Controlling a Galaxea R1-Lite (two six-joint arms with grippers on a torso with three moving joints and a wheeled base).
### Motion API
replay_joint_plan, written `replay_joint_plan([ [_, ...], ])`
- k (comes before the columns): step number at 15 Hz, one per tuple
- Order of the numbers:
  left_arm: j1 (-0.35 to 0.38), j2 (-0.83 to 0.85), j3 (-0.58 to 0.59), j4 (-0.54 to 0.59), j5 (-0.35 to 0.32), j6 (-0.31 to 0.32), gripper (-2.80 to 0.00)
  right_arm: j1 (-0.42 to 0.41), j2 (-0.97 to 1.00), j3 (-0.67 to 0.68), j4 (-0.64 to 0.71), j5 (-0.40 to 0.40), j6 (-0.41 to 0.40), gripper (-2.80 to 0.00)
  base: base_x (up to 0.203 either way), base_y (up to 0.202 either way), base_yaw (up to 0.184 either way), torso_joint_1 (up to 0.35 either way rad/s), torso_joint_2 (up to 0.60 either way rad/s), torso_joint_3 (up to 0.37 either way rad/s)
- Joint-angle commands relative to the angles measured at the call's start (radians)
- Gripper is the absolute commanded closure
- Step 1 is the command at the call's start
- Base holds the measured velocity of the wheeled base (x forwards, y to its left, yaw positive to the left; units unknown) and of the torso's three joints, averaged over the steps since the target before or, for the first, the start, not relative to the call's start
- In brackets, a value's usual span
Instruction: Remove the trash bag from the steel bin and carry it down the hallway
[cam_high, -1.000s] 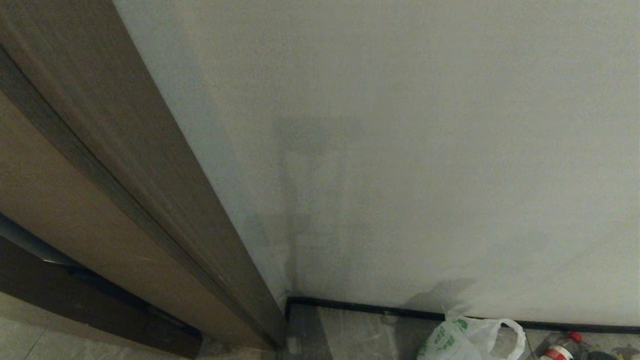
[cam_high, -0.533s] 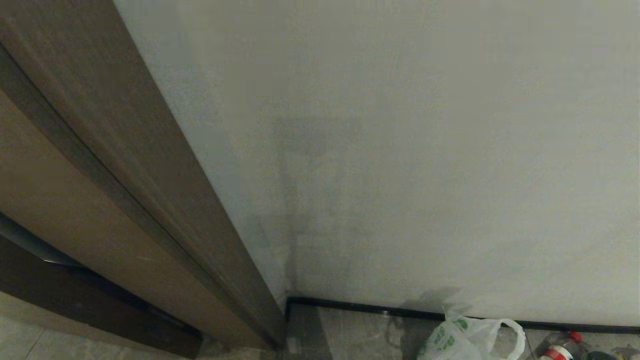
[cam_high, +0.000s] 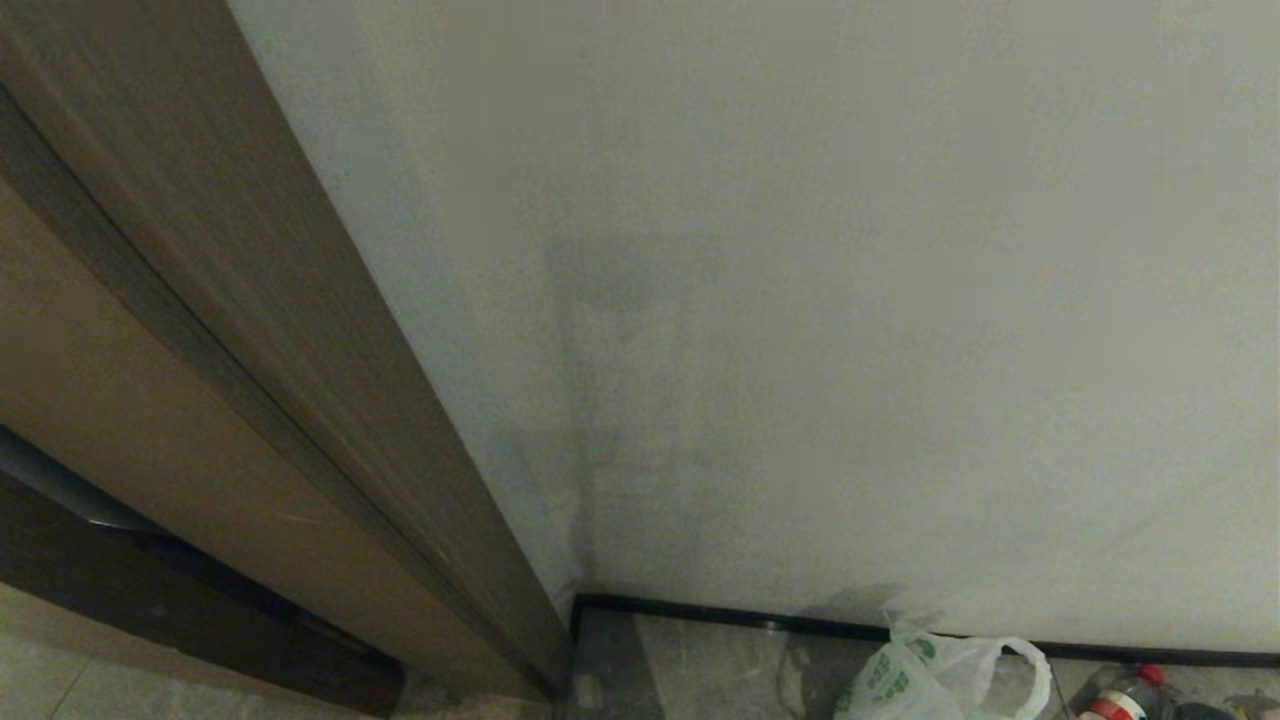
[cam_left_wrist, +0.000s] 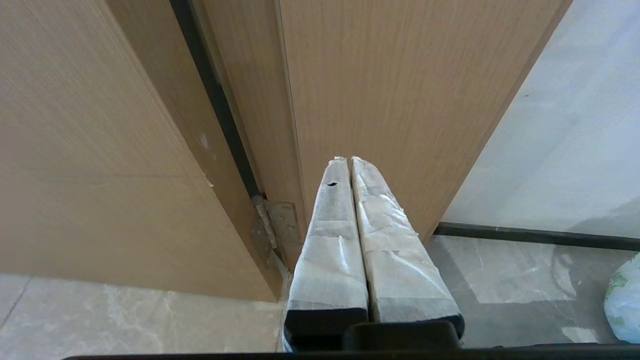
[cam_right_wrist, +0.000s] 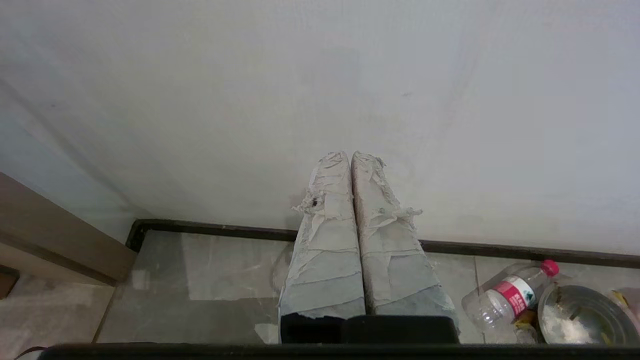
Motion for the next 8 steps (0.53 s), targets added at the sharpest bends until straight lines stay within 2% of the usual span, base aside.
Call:
replay_joint_plan([
  [1,0.000,0.000,-0.001,0.010,-0.001,0.013,0.00,0.000,-0.004,0.000,-0.001,0.000,0.003,0.00,0.000,0.000,0.000,0.000,0.00,0.000],
  [4,0.000,0.000,0.000,0.003,0.000,0.022,0.00,0.000,-0.003,0.000,-0.003,0.000,0.003,0.00,0.000,0.000,0.000,0.002,0.00,0.048],
  [8,0.000,0.000,0.000,0.002,0.001,-0.003,0.00,0.000,-0.003,0.000,-0.002,0.000,0.003,0.00,0.000,0.000,0.000,0.002,0.01,0.173],
])
